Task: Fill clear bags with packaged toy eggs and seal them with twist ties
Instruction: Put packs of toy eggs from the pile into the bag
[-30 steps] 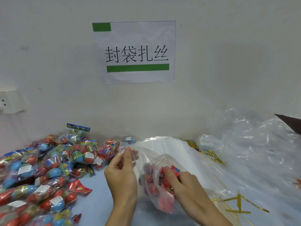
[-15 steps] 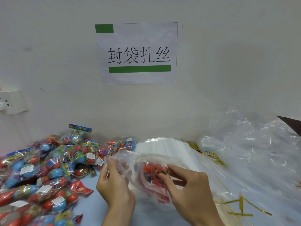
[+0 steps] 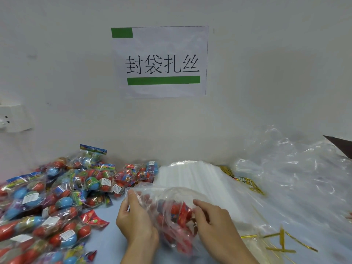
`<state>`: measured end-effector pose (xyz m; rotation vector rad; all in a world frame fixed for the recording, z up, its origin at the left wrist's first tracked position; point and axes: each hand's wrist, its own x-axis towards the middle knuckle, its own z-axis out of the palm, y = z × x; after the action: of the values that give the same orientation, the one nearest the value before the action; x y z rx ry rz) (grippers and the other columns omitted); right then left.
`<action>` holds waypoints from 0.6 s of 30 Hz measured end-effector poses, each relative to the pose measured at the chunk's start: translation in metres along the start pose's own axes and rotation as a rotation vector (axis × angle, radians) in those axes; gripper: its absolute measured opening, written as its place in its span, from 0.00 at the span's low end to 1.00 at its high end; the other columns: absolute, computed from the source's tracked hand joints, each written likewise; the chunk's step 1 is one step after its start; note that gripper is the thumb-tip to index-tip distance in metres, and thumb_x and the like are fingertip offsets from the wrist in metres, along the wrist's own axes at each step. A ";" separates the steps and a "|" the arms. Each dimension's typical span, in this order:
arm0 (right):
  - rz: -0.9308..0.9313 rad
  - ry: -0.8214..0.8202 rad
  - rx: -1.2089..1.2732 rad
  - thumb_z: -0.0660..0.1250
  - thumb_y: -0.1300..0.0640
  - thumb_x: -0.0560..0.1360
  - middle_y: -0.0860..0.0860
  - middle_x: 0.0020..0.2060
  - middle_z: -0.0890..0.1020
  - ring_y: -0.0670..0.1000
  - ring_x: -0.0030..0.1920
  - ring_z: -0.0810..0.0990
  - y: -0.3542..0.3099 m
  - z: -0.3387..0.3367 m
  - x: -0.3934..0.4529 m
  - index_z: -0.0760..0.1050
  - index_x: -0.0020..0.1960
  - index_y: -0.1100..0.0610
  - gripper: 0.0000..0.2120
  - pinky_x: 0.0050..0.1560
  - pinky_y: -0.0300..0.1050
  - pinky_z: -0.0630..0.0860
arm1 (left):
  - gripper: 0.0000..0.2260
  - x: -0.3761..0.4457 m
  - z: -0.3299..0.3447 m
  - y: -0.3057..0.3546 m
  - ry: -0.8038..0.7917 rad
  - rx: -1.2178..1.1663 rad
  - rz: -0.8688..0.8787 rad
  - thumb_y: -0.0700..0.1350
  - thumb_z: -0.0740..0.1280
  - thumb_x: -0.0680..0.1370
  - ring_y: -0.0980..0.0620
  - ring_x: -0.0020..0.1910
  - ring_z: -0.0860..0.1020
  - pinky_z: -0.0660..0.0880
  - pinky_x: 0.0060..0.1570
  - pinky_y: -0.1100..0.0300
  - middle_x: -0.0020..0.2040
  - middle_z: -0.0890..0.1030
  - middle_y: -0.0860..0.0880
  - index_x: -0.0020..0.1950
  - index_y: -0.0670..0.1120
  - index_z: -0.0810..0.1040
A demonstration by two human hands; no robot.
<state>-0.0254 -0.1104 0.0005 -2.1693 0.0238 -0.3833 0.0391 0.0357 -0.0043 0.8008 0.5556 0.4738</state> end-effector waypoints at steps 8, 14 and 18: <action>-0.169 0.190 0.132 0.71 0.66 0.75 0.38 0.39 0.86 0.39 0.40 0.85 0.001 -0.013 -0.001 0.87 0.48 0.53 0.11 0.39 0.31 0.80 | 0.14 0.005 -0.002 0.004 0.080 -0.018 -0.006 0.50 0.67 0.81 0.52 0.41 0.81 0.75 0.37 0.62 0.47 0.83 0.47 0.62 0.44 0.81; -0.274 0.272 -0.085 0.72 0.66 0.70 0.40 0.40 0.75 0.41 0.44 0.76 0.005 -0.019 0.003 0.75 0.46 0.43 0.18 0.39 0.29 0.71 | 0.09 0.007 -0.003 0.004 0.071 0.041 0.005 0.48 0.67 0.81 0.57 0.29 0.81 0.74 0.33 0.61 0.30 0.83 0.54 0.45 0.46 0.82; -0.187 0.269 -0.274 0.72 0.57 0.74 0.39 0.51 0.64 0.42 0.51 0.71 0.009 -0.021 0.004 0.70 0.62 0.41 0.22 0.43 0.37 0.72 | 0.11 0.006 -0.003 0.005 0.065 0.129 0.054 0.49 0.66 0.81 0.54 0.32 0.77 0.72 0.34 0.60 0.28 0.80 0.55 0.40 0.48 0.80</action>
<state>-0.0268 -0.1330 0.0055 -2.3810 0.0244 -0.8192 0.0415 0.0439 -0.0037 0.9278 0.6308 0.5193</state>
